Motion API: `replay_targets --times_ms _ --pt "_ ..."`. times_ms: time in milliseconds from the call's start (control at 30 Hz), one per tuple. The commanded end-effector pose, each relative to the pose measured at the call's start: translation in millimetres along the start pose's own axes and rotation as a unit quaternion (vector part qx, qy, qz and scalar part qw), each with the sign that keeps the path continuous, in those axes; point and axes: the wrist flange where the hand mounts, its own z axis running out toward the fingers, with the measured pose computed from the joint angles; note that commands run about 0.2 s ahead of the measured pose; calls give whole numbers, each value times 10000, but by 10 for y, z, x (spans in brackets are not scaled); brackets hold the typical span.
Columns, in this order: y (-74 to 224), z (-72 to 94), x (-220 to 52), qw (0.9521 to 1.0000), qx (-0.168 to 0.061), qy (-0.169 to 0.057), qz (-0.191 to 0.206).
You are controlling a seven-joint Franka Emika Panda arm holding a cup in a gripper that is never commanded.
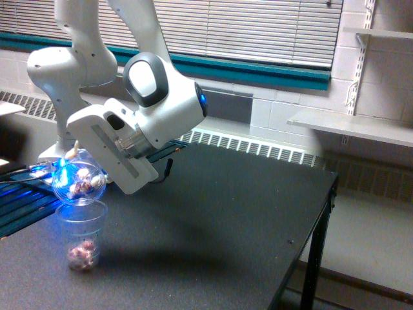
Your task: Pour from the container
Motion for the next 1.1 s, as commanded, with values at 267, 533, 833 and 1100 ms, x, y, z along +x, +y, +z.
replay_targets --times_ms 267,533,833,1100 --pt "24 -37 -18 9999 -20 78 -92" --pt "31 -35 -17 9999 -28 107 -123" --pt "34 -37 -15 9998 -36 129 -137" --pt "51 -35 -5 9999 6 106 -110"
